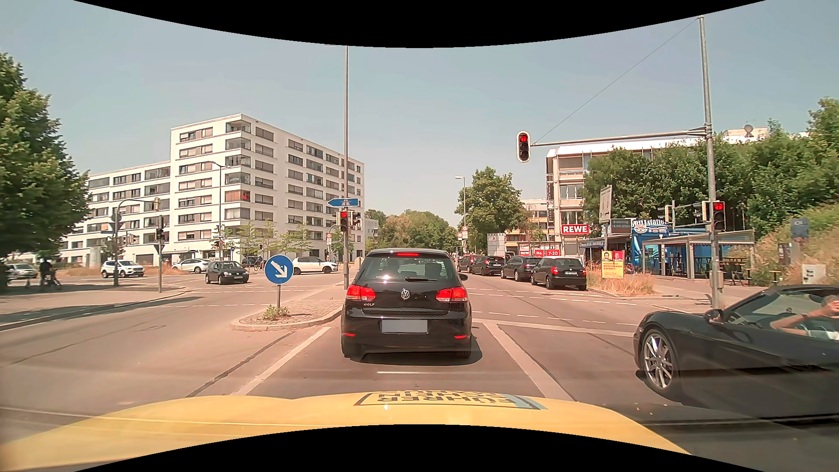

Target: Follow the waypoints while adhering to traffic rules and regulations

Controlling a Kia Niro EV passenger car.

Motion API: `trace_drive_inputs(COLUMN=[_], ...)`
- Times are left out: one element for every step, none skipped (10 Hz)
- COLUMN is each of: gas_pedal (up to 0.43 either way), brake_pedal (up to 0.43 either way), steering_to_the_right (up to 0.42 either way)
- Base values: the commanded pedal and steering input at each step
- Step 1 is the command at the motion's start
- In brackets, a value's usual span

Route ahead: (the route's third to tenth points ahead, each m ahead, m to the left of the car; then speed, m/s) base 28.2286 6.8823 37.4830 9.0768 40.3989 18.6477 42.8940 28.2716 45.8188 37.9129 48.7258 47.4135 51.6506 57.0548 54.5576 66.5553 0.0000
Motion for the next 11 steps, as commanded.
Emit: trace_drive_inputs(gas_pedal=[0.0, 0.0, 0.0, 0.0, 0.0, 0.0, 0.0, 0.0, 0.0, 0.0, 0.0], brake_pedal=[0.213, 0.213, 0.213, 0.213, 0.213, 0.213, 0.213, 0.213, 0.213, 0.213, 0.213], steering_to_the_right=[-0.008, -0.008, -0.008, -0.008, -0.008, -0.008, -0.008, -0.008, -0.008, -0.008, -0.008])
